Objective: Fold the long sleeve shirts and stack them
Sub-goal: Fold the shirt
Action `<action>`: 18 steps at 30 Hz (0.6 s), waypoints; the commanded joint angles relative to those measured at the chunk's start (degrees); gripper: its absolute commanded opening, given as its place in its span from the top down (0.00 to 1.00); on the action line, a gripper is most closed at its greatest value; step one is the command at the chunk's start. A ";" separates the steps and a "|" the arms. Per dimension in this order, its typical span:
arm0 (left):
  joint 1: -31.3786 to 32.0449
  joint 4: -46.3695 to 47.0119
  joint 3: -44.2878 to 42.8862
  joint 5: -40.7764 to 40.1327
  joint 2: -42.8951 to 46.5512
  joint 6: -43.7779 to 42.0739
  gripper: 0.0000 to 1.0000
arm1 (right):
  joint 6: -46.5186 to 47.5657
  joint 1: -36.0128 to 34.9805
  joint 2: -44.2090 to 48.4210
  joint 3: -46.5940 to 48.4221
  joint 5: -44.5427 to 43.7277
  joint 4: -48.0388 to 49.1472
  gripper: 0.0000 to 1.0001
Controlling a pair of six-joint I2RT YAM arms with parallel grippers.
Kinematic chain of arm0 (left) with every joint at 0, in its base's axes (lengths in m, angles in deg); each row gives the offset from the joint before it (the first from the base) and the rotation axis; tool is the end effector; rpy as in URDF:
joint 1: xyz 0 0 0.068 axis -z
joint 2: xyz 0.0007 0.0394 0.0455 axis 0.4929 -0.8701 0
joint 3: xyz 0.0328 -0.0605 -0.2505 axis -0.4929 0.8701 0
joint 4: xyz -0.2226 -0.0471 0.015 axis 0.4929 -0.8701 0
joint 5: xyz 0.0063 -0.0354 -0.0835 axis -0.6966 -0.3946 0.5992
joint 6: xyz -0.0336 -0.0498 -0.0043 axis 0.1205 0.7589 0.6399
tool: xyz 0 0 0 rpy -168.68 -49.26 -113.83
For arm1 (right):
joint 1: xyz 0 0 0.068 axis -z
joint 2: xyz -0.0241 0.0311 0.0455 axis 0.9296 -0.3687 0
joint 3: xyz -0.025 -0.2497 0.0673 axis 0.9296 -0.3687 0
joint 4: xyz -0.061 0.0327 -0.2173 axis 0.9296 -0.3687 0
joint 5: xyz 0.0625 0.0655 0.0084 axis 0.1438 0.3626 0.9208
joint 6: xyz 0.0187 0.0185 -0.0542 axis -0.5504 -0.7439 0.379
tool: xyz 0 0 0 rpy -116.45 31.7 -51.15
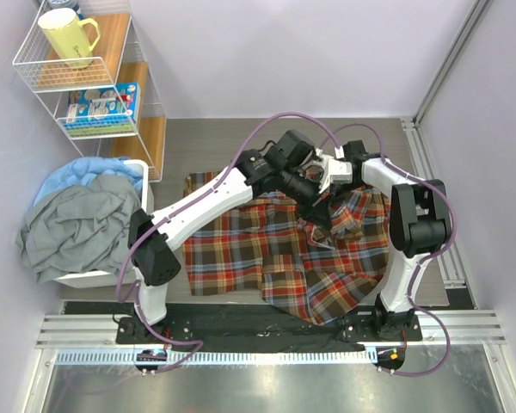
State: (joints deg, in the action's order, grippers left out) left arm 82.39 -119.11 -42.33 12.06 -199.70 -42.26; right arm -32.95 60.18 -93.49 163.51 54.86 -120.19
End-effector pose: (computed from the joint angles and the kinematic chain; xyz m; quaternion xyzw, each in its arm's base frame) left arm 0.2067 -0.3287 0.3477 0.5926 0.6114 -0.4806 0.2098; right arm 0.3324 0.0773 0.1805 -0.2499 0.8933 0.3363 0.1627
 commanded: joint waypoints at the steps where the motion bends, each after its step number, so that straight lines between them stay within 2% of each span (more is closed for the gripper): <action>1: -4.76 8.66 6.62 -0.82 4.61 10.79 1.00 | 2.63 0.97 1.32 1.11 1.33 -3.75 0.45; 4: -11.52 17.79 12.45 -1.44 6.72 20.73 1.00 | 2.45 4.39 1.68 5.93 0.89 -6.91 0.38; 7: -17.86 21.68 16.06 -3.29 6.02 27.05 1.00 | 4.82 7.38 1.24 11.65 -1.48 -10.95 0.23; 11: -24.55 25.91 18.53 -5.75 3.74 32.87 1.00 | 8.86 10.29 0.71 15.87 -4.20 -16.13 0.21; 18: -31.84 25.39 21.24 -8.30 -0.83 33.14 1.00 | 13.79 10.91 0.01 16.76 -7.54 -18.87 0.21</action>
State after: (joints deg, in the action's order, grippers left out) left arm 52.43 -96.25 -23.18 4.93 -199.04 -11.66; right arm -23.03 71.87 -94.05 178.92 49.98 -135.75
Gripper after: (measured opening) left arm 0.007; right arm 0.792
